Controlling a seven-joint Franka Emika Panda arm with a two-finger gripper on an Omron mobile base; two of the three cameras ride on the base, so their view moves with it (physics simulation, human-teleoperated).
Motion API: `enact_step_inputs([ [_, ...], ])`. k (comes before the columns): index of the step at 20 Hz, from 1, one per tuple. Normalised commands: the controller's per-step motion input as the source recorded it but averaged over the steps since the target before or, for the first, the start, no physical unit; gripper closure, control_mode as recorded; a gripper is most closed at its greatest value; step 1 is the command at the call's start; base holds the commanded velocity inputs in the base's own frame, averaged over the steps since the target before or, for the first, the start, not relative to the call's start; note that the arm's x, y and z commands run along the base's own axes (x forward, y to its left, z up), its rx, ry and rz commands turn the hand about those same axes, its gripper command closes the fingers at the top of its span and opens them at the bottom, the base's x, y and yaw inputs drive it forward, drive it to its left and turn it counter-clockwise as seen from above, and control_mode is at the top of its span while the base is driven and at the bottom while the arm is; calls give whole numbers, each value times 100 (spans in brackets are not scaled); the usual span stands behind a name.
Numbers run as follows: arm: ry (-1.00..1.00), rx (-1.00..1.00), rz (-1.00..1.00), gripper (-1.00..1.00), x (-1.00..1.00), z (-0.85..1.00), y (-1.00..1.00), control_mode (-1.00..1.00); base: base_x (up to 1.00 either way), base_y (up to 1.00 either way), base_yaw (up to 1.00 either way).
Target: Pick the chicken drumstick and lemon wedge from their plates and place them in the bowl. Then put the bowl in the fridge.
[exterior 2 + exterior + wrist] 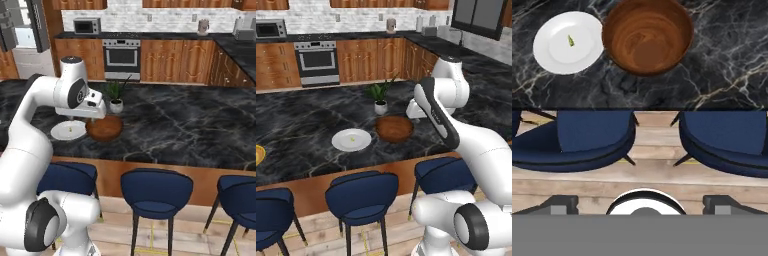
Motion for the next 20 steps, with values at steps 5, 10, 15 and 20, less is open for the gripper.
enact_step_inputs([
  [5,0,0,0,-100,0,0,0,100,-7,78,-10],
  [10,0,0,0,-100,0,0,0,100,5,81,-8],
  [15,0,0,0,-100,0,0,0,100,24,86,0],
  [20,0,0,0,-100,0,0,0,100,38,84,0],
])
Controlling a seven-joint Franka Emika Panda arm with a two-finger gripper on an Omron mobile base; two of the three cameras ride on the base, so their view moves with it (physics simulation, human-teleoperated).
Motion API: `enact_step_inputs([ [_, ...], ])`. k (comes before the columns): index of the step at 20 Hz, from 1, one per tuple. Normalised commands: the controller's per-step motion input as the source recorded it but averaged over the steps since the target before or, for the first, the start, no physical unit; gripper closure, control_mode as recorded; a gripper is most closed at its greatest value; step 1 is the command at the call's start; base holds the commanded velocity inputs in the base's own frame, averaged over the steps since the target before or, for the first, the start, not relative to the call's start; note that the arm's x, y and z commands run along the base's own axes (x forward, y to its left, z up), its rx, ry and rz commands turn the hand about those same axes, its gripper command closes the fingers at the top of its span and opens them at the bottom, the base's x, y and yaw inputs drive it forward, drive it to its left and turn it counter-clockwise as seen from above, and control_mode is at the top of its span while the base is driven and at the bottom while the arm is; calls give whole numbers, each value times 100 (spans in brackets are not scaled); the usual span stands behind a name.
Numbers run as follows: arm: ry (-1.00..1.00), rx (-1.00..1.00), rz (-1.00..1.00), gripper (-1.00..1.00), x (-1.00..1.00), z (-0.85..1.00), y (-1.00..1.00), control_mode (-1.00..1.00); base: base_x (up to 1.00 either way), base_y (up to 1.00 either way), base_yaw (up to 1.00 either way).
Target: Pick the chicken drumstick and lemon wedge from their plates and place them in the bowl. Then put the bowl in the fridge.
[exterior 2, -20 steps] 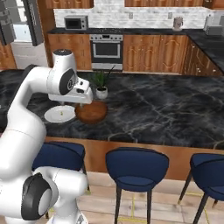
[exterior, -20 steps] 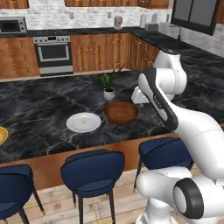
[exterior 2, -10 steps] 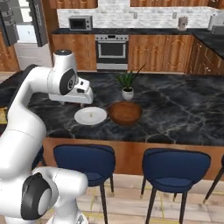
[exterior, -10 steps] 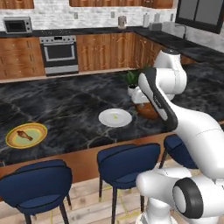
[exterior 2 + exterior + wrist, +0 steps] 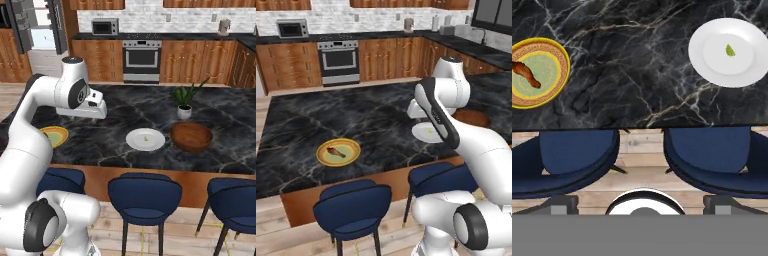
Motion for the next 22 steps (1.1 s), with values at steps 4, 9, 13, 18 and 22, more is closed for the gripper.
enact_step_inputs([
  [4,0,0,0,-100,0,0,0,100,77,35,0],
  [9,0,0,0,-100,0,0,0,100,79,5,0],
  [13,0,0,0,-100,0,0,0,100,70,0,0],
  [18,0,0,0,-100,0,0,0,100,1,0,0],
  [22,0,0,0,-100,0,0,0,100,0,0,0],
])
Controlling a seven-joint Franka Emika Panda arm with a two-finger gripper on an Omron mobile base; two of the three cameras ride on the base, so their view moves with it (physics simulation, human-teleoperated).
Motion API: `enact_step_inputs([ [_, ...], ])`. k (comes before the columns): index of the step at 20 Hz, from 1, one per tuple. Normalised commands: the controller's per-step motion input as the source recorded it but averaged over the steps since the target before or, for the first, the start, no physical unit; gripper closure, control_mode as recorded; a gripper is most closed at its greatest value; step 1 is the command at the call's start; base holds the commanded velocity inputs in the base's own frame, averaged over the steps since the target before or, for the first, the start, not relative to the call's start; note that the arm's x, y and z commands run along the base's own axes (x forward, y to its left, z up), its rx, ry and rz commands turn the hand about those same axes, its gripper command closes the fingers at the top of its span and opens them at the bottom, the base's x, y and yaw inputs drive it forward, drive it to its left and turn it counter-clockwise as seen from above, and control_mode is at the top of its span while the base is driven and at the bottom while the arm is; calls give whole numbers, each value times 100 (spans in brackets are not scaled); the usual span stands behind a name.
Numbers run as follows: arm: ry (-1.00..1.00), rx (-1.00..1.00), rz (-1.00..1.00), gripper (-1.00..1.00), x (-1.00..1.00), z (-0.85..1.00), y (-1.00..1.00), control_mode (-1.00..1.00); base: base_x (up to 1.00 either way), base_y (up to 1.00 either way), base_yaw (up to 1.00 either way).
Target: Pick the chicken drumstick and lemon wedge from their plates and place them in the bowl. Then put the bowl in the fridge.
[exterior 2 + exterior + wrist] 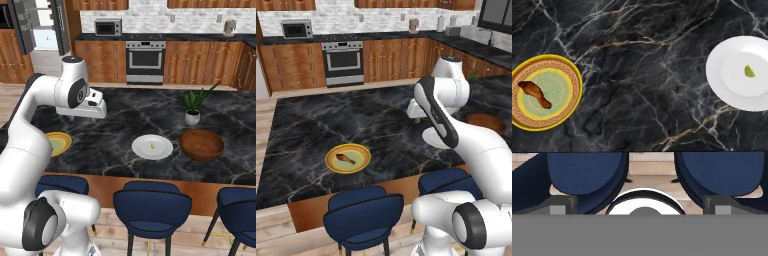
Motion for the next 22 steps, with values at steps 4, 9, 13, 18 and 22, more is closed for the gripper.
enact_step_inputs([
  [4,0,0,0,-100,0,0,0,100,0,0,0],
  [9,0,0,0,-100,0,0,0,-100,0,0,0],
  [13,0,0,0,-100,0,0,0,-100,0,0,0],
  [18,-3,0,5,-100,5,-7,-8,-100,0,0,0],
  [22,0,0,13,-100,31,-17,-44,-100,0,0,0],
])
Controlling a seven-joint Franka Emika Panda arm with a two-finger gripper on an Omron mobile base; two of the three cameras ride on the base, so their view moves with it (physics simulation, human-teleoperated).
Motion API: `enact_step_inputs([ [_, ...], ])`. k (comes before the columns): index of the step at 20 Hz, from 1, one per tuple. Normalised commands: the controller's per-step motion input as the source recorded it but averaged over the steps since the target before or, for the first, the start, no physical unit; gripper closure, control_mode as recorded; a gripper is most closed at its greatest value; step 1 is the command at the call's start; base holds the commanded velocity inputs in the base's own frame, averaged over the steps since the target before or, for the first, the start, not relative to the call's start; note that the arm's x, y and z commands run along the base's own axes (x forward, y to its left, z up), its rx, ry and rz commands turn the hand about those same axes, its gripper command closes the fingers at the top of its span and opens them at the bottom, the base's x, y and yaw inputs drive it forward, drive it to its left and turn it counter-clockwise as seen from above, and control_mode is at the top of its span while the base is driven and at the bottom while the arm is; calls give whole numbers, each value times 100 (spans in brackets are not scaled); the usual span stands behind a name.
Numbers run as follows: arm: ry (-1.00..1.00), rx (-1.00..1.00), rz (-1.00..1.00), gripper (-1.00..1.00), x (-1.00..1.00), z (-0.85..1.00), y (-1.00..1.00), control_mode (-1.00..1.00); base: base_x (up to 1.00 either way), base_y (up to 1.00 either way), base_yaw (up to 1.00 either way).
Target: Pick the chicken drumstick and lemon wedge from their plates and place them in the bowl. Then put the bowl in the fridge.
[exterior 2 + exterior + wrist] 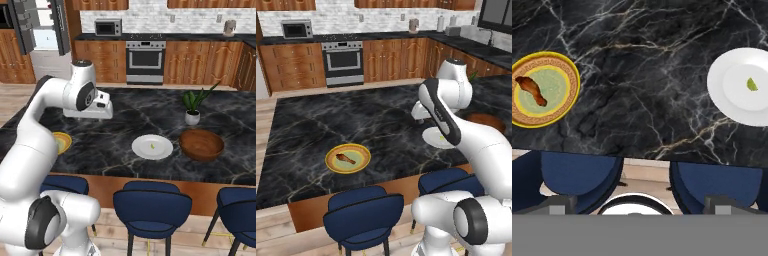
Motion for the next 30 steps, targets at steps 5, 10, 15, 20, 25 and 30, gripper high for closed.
enact_step_inputs([
  [5,0,-4,11,-100,37,-21,-53,-100,0,0,0],
  [10,1,-2,9,-100,39,-20,-49,-100,0,0,0],
  [15,4,-6,0,-100,42,-23,-37,-100,0,0,0],
  [20,1,-15,-7,-100,45,-35,-23,-100,0,0,0],
  [25,0,-14,-2,-100,47,-41,-22,-100,0,0,0],
  [30,2,-8,0,-100,40,-41,-29,-100,0,0,0],
])
